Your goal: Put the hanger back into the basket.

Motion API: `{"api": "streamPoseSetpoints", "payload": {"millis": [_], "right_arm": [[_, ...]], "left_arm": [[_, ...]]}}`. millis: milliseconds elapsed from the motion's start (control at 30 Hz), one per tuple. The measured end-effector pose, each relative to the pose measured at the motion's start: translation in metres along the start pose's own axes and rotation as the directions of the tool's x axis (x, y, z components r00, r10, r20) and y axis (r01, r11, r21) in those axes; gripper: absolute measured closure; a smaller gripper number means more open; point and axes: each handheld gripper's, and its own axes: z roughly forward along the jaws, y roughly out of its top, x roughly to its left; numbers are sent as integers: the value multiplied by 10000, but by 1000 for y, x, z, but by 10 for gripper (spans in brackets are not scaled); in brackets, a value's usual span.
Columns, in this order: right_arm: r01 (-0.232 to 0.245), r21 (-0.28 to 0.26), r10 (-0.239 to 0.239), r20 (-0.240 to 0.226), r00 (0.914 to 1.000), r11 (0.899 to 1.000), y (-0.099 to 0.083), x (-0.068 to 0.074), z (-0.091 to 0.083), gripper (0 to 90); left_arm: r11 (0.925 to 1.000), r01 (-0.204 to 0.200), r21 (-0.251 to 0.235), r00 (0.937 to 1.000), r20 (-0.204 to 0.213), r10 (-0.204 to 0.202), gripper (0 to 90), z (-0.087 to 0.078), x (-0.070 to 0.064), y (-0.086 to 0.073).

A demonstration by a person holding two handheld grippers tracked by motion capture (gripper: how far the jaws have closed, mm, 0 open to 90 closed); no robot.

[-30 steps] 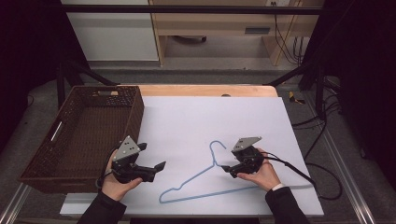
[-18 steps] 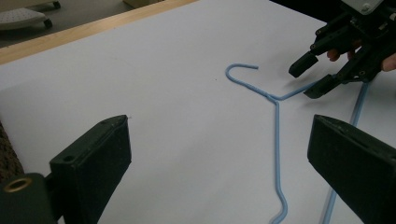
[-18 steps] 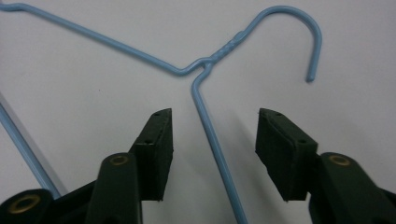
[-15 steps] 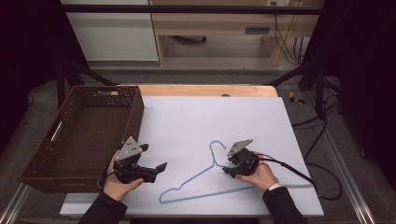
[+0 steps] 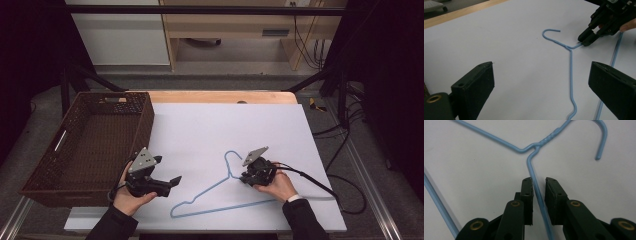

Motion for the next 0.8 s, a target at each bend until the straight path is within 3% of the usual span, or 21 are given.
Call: {"api": "streamPoseSetpoints", "payload": {"millis": [800], "right_arm": [[966, 106, -959, -521, 9940, 9953, 2, -7, 0, 865]], "left_arm": [[9984, -139, 542, 9994, 334, 121, 62, 14, -6, -3]]}}
